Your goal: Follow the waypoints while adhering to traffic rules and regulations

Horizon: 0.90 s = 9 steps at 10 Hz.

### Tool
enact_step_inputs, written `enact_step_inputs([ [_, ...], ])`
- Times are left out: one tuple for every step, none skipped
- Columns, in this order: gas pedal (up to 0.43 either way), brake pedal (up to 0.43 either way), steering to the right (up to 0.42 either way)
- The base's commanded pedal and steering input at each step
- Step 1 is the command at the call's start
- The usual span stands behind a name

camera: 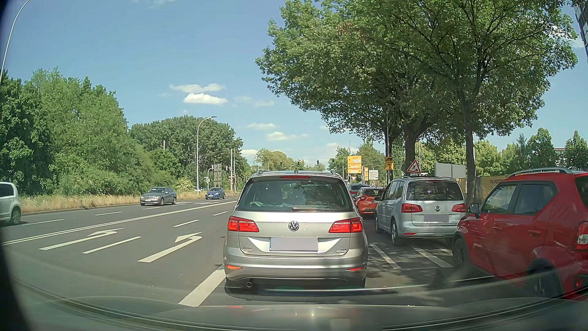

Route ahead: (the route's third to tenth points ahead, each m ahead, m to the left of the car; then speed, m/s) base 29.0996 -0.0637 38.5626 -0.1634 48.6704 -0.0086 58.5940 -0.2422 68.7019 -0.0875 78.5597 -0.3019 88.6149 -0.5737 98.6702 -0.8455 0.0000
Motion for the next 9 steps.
enact_step_inputs([
  [0.000,0.146,-0.002],
  [0.000,0.085,-0.002],
  [0.000,0.043,-0.002],
  [0.000,0.030,-0.002],
  [0.000,0.037,-0.002],
  [0.000,0.030,-0.002],
  [0.000,0.037,-0.002],
  [0.000,0.037,-0.002],
  [0.000,0.037,-0.001],
])
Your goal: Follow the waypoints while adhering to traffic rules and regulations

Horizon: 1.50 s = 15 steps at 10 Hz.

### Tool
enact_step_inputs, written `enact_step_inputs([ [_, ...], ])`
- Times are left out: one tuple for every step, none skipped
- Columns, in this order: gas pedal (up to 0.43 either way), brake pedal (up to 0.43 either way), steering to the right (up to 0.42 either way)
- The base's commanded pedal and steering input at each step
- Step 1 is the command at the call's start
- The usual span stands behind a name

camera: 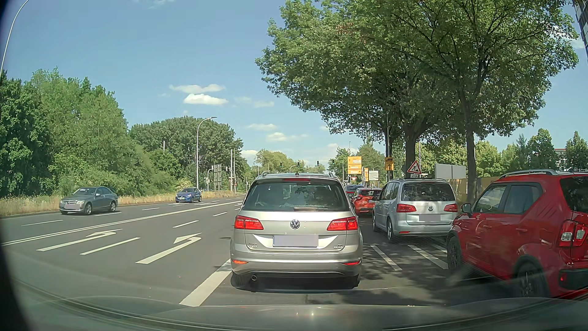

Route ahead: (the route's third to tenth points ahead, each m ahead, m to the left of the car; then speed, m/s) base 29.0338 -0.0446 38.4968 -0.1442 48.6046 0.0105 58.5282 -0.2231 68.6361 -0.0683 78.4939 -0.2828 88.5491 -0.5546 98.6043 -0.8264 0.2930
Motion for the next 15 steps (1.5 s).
enact_step_inputs([
  [0.000,0.037,-0.001],
  [0.000,0.030,-0.002],
  [0.020,0.037,-0.002],
  [0.039,0.030,-0.002],
  [0.047,0.030,-0.001],
  [0.059,0.030,-0.002],
  [0.079,0.030,-0.001],
  [0.098,0.037,-0.002],
  [0.118,0.037,-0.002],
  [0.138,0.037,-0.002],
  [0.150,0.030,-0.002],
  [0.157,0.037,-0.002],
  [0.169,0.037,-0.002],
  [0.189,0.037,-0.002],
  [0.209,0.030,-0.002],
])
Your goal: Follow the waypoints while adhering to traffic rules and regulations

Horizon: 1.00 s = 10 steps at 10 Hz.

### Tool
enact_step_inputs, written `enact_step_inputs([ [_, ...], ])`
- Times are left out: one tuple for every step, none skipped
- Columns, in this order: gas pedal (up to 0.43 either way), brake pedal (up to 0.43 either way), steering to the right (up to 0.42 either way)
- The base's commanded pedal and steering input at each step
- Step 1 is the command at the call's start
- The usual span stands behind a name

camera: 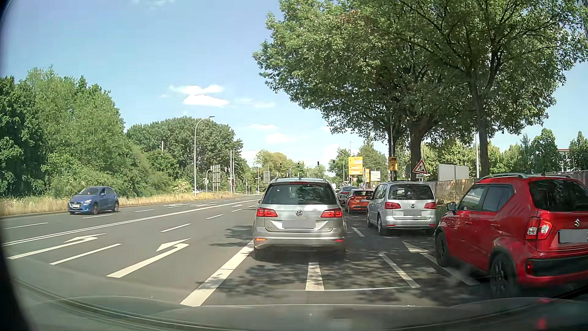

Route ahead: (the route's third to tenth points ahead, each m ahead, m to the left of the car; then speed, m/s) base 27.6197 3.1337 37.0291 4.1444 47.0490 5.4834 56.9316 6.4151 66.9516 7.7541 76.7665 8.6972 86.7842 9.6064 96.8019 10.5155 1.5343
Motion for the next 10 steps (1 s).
enact_step_inputs([
  [0.209,0.037,-0.002],
  [0.209,0.030,-0.002],
  [0.220,0.037,-0.001],
  [0.220,0.030,-0.002],
  [0.228,0.030,-0.002],
  [0.228,0.037,-0.002],
  [0.228,0.030,-0.001],
  [0.228,0.037,-0.002],
  [0.240,0.037,-0.001],
  [0.240,0.030,0.001],
])
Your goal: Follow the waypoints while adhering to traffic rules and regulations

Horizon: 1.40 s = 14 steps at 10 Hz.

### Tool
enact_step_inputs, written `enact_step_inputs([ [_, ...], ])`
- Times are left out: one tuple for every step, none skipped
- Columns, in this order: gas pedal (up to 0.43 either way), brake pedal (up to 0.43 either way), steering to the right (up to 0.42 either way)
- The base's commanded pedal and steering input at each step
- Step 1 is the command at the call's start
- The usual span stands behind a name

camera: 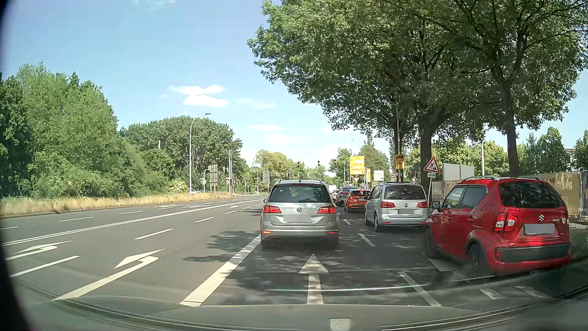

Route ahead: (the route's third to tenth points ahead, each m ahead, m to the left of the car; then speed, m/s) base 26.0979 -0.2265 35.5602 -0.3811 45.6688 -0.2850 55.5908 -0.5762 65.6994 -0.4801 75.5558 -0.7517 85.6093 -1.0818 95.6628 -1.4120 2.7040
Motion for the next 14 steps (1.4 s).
enact_step_inputs([
  [0.240,0.030,0.006],
  [0.240,0.037,0.009],
  [0.240,0.030,0.009],
  [0.240,0.030,0.009],
  [0.228,0.030,0.009],
  [0.228,0.030,0.009],
  [0.220,0.030,0.009],
  [0.197,0.037,0.009],
  [0.169,0.030,0.009],
  [0.110,0.030,0.008],
  [0.079,0.030,0.006],
  [0.067,0.030,0.006],
  [0.059,0.030,0.005],
  [0.028,0.030,0.004],
])
